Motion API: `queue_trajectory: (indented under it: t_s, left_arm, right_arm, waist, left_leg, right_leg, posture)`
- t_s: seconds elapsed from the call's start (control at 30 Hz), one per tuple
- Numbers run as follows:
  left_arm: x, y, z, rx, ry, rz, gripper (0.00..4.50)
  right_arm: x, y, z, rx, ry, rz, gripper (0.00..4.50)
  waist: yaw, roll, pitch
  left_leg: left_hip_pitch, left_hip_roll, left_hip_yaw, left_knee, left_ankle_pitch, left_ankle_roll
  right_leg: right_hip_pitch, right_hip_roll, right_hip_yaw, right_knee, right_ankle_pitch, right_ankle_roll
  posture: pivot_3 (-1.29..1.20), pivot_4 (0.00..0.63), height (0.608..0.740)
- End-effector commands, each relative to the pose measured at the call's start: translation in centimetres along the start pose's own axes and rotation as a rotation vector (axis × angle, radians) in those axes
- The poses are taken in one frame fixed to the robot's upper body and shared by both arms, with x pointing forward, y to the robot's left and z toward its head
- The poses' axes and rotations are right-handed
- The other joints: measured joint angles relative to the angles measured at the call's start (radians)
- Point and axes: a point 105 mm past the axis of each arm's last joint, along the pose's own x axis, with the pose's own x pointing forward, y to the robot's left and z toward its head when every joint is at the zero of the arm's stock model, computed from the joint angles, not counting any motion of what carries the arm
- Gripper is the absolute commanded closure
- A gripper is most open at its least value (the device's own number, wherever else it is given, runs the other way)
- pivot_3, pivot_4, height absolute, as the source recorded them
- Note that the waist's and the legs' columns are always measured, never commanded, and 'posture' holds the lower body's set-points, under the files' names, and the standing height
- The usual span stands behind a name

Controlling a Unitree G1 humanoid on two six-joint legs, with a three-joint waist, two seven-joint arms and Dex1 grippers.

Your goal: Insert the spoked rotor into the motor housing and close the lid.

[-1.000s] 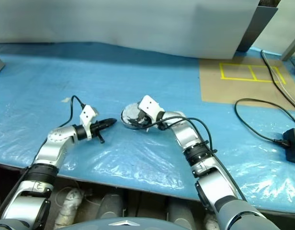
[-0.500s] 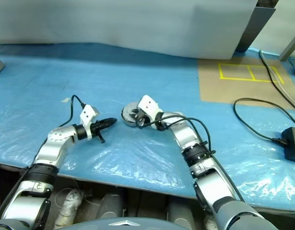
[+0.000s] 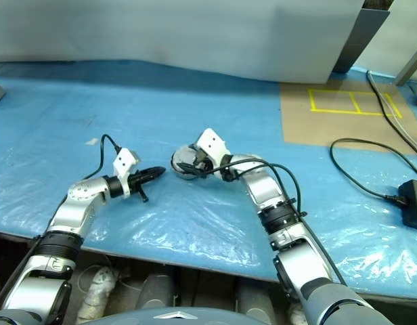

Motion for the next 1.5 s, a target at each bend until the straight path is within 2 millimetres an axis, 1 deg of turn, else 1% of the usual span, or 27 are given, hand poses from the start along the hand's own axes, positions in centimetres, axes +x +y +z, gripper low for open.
queue_trajectory:
  t_s: [0.03,0.23,0.57,0.67,0.7,0.73,0.77,1.03,1.17,1.3,1.4,1.5]
  left_arm:
    - [0.0,0.0,1.0,0.029,-0.028,0.002,4.5]
    - [0.0,0.0,1.0,0.028,-0.026,0.002,4.5]
    - [0.1,0.0,0.8,0.029,-0.019,0.005,4.5]
    - [0.1,0.0,0.8,0.026,-0.021,0.006,4.5]
    - [0.1,0.0,0.8,0.026,-0.021,0.006,4.5]
    - [0.1,0.0,0.8,0.026,-0.021,0.006,4.5]
    - [0.1,0.0,0.8,0.025,-0.022,0.007,4.5]
    - [0.3,-0.1,0.8,0.022,-0.024,0.008,4.5]
    - [0.3,-0.1,0.8,0.02,-0.024,0.01,4.5]
    - [0.3,0.0,0.7,0.018,-0.021,0.011,4.5]
    - [0.3,-0.1,0.6,0.018,-0.021,0.008,4.5]
    - [0.3,-0.2,0.5,0.015,-0.02,0.006,4.5]
  right_arm:
    - [0.2,-0.7,0.2,-0.032,0.002,-0.036,0.03]
    - [0.5,-1.2,-0.5,-0.015,0.021,-0.071,0.03]
    - [0.7,-0.7,-1.1,-0.001,0.034,-0.056,0.03]
    - [0.7,-0.5,-1.1,-0.003,0.031,-0.043,0.61]
    - [0.7,-0.5,-1.1,-0.002,0.033,-0.038,0.89]
    - [0.6,-0.4,-1.1,0.004,0.036,-0.033,1.29]
    - [0.6,-0.4,-1.1,0.008,0.036,-0.032,1.53]
    - [0.8,-0.8,0.1,0.037,0.006,-0.05,1.53]
    - [0.8,-1.0,1.6,0.111,-0.05,-0.048,1.53]
    - [0.8,-0.9,2.6,0.157,-0.077,-0.024,1.53]
    - [1.0,-1.2,2.2,0.106,-0.043,-0.054,1.53]
    - [1.4,-1.3,0.9,0.096,0.01,-0.089,1.53]
  waist:
    - [0.0,0.0,0.0]
    - [-0.002,0.0,0.0]
    - [-0.001,0.0,0.0]
    - [-0.001,0.0,0.0]
    - [-0.001,0.0,0.0]
    - [-0.001,0.0,0.0]
    - [-0.001,0.0,0.0]
    - [-0.001,0.0,0.0]
    - [-0.001,0.0,0.0]
    - [-0.001,0.0,0.0]
    - [-0.002,-0.001,0.001]
    - [-0.002,-0.001,0.001]
  left_leg:
    - [0.0,0.0,0.0,0.0,0.0,0.0]
    - [0.0,0.0,0.0,0.0,0.0,0.0]
    - [0.0,0.0,0.0,0.0,0.0,0.0]
    - [0.0,0.0,0.0,0.0,0.0,0.0]
    - [0.0,0.0,0.0,0.0,0.0,0.0]
    - [0.0,0.0,0.0,0.0,0.0,0.0]
    - [0.0,0.0,0.0,0.0,0.0,0.0]
    - [0.0,0.0,0.0,-0.001,0.0,0.0]
    - [0.0,0.0,0.0,-0.001,0.0,0.0]
    - [0.0,0.0,0.0,-0.001,0.0,0.0]
    - [-0.001,0.0,0.0,-0.001,0.0,0.0]
    - [-0.001,0.0,0.0,-0.001,0.0,0.0]
  right_leg:
    - [0.0,0.0,0.0,0.0,0.0,0.0]
    - [0.0,0.0,0.0,0.0,0.0,0.0]
    - [0.0,0.0,0.0,0.0,-0.002,-0.003]
    - [0.0,0.0,0.0,0.0,-0.002,-0.003]
    - [0.0,0.0,0.0,0.0,-0.001,-0.003]
    - [0.0,0.0,0.0,0.0,-0.001,-0.002]
    - [0.0,0.0,0.0,0.0,-0.001,-0.002]
    - [0.0,0.0,0.0,0.0,0.0,0.0]
    - [0.0,0.0,0.0,0.0,0.0,0.0]
    - [-0.001,0.0,0.0,0.0,0.0,0.0]
    - [-0.001,0.0,0.0,0.0,0.0,0.0]
    - [-0.002,0.0,0.0,0.0,0.0,0.0]
  posture:
    - [0.0,0.15,0.74]
    - [0.0,0.15,0.74]
    - [0.0,0.15,0.74]
    - [0.0,0.15,0.74]
    - [0.0,0.15,0.74]
    - [0.0,0.15,0.74]
    - [0.0,0.15,0.74]
    - [0.0,0.15,0.74]
    - [0.0,0.15,0.74]
    - [0.0,0.15,0.74]
    - [0.0,0.15,0.74]
    - [0.0,0.15,0.74]
